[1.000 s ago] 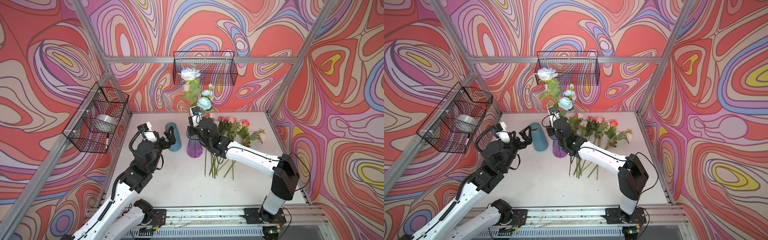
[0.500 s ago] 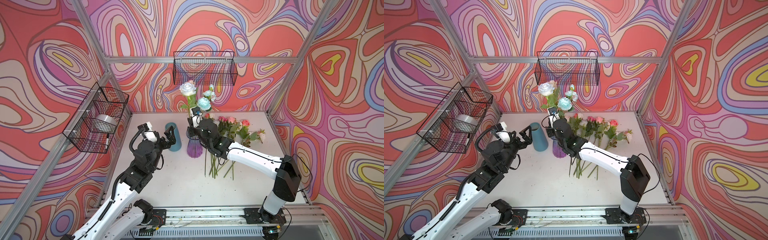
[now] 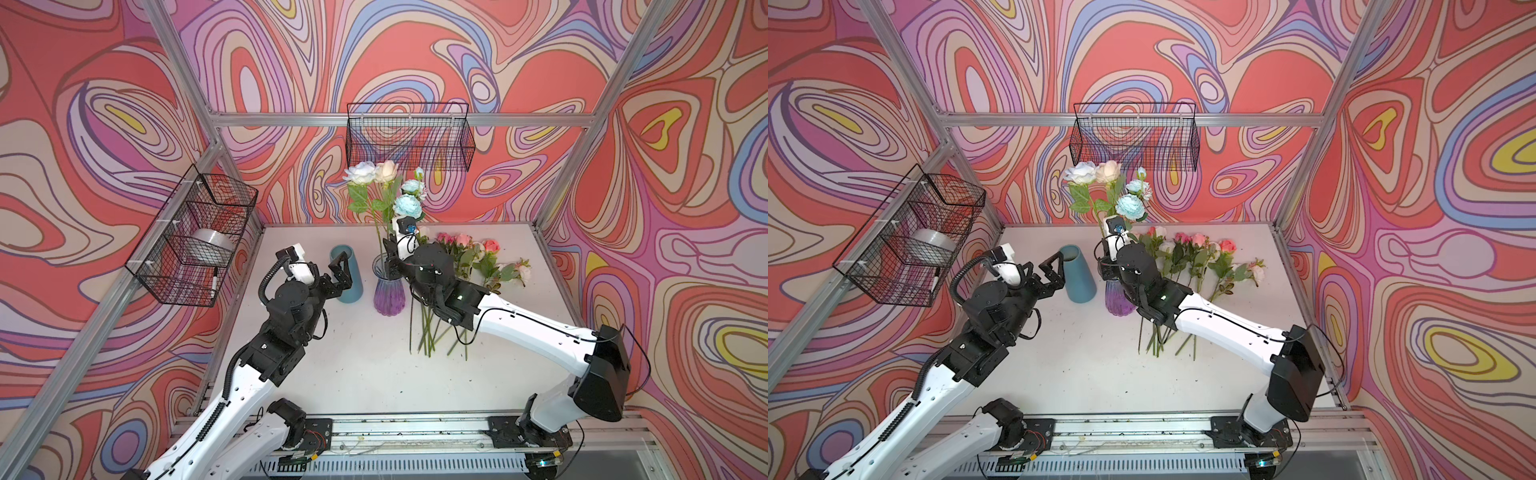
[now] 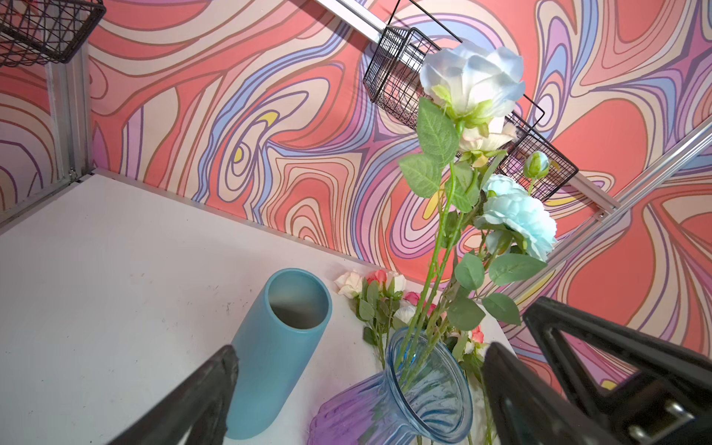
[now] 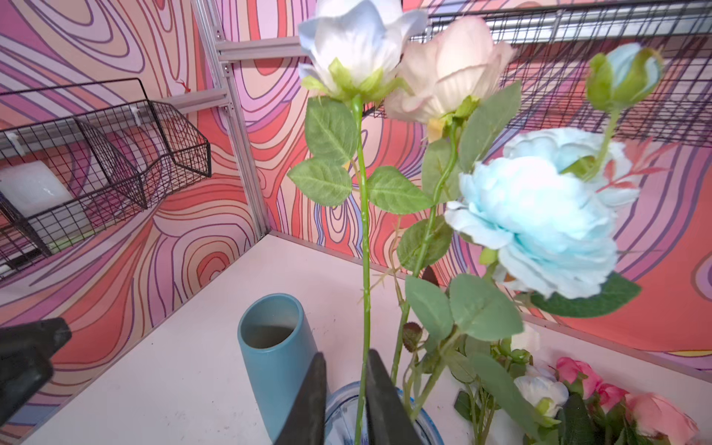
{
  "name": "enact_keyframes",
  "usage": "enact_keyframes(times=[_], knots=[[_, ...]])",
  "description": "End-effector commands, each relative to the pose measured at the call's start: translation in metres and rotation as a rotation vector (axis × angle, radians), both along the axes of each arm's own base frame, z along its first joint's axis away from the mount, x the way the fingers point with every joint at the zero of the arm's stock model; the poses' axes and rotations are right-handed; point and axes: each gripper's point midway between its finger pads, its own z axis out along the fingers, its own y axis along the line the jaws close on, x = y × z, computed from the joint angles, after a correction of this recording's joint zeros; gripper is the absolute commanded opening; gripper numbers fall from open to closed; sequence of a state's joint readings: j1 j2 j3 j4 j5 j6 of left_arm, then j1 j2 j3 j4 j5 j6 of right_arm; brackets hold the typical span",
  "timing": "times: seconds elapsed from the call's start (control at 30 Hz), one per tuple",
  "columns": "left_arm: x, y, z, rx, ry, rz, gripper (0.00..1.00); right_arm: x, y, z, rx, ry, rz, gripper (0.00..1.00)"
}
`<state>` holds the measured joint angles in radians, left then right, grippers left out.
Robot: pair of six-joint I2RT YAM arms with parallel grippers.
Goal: Arrange the flowers into the vase
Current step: 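Lower the white rose stem into the purple vase with the right gripper, then open the right gripper and withdraw while the left arm reaches toward the vase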
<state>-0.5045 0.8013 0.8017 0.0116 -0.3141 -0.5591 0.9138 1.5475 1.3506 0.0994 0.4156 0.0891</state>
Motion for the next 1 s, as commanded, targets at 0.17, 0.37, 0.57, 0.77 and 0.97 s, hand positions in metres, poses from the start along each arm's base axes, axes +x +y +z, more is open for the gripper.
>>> enact_keyframes(times=[0.17, 0.37, 0.57, 0.77, 0.97], knots=[[0.004, -0.018, 0.003, -0.033, 0.006, -0.088, 0.98, -0.016, -0.032, 0.014, 0.036, -0.002, -0.060, 0.21], [0.002, -0.062, 0.002, -0.082, 0.032, -0.315, 0.96, -0.021, -0.076, -0.003, -0.041, 0.018, -0.203, 0.23], [-0.006, -0.121, -0.002, -0.126, 0.059, -0.612, 0.94, -0.018, -0.151, -0.032, -0.019, 0.126, -0.339, 0.26], [-0.028, -0.182, -0.027, -0.041, 0.166, -0.857, 0.94, 0.003, -0.237, -0.095, 0.145, 0.387, -0.484, 0.32], [-0.059, -0.222, -0.050, 0.024, 0.261, -0.984, 0.94, 0.017, -0.282, -0.146, 0.275, 0.646, -0.492, 0.38]])
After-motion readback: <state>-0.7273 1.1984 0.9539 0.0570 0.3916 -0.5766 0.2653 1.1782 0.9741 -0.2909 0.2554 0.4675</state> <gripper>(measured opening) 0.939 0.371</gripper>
